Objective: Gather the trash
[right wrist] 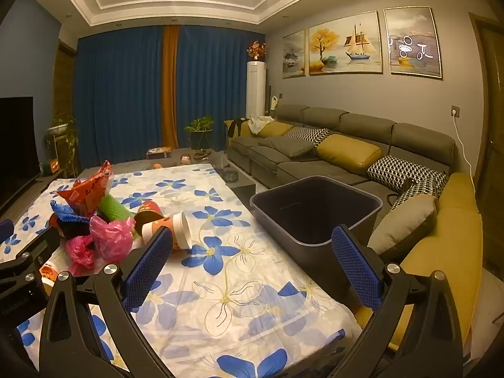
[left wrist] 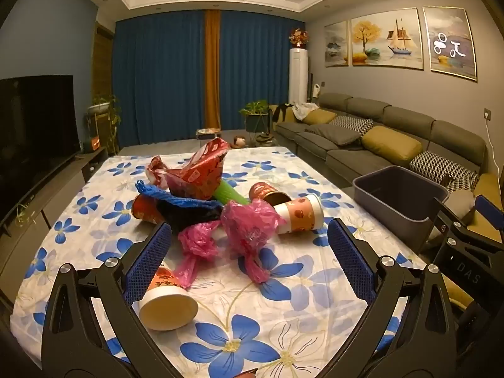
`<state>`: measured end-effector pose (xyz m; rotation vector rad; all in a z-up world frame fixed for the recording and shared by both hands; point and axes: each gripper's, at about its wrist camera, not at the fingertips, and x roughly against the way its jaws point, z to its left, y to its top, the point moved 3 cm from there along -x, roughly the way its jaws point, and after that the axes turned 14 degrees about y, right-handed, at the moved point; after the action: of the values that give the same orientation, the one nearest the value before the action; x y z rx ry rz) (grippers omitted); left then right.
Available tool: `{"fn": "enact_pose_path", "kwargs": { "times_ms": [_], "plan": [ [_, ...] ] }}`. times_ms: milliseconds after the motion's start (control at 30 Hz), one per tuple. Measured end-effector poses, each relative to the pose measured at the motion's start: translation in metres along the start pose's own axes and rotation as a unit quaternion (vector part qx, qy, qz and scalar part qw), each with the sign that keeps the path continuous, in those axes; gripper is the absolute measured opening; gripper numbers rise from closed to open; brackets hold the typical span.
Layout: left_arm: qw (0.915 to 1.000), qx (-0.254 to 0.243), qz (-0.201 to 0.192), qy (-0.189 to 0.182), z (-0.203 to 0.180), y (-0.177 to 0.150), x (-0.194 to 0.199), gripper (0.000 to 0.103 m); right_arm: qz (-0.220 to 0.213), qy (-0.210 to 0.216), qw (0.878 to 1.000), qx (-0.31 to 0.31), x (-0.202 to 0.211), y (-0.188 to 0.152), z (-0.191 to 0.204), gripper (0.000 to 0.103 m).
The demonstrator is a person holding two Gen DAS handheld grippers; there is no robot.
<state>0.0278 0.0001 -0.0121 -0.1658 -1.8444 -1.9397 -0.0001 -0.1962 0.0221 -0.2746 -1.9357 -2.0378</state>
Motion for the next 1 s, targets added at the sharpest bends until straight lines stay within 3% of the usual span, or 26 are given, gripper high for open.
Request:
{"fn": "enact_pose_path", "kwargs": {
  "times_ms": [1000],
  "plan": [
    [1.0000,0.006,-0.002,-0.002,0.0003,0.0005,0.0009,0.098,-0.006,-0.003,1.000,-0.002,0.0039,0.0012,-0.0009,0.098]
  ]
}}
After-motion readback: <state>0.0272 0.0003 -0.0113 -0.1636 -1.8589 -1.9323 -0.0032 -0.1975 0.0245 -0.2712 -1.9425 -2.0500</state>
